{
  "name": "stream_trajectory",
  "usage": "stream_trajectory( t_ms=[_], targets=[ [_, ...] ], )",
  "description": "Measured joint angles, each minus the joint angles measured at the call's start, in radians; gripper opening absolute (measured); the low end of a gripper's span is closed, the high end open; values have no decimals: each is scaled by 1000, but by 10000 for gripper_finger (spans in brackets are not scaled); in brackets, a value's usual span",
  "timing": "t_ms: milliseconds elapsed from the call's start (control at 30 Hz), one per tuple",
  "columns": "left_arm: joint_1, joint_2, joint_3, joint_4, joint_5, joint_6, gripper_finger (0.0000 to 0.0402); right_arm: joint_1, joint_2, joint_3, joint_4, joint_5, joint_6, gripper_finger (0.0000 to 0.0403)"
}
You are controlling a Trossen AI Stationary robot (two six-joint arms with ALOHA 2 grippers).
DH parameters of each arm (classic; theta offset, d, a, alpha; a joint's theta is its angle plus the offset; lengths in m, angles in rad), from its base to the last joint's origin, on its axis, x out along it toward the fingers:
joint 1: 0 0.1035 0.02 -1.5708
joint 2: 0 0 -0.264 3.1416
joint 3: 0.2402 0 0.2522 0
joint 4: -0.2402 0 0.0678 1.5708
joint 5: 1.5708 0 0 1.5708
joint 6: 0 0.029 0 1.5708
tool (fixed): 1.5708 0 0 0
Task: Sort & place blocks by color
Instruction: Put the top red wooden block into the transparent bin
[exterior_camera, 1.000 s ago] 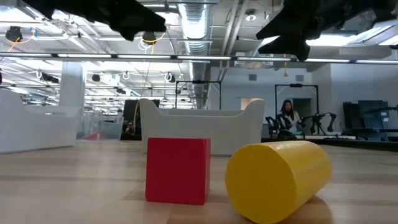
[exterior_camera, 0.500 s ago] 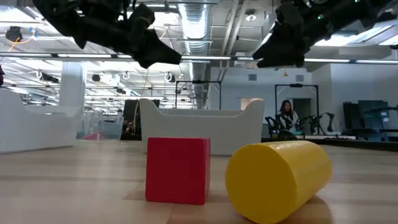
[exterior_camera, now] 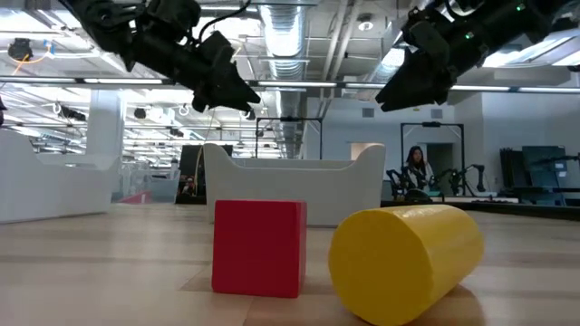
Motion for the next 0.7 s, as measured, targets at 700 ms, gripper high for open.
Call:
stream_trajectory(
  t_ms=[700],
  targets=[
    [18,-5,-3,85,117,-30,261,0,0,0,-10,1,79,232]
  ],
)
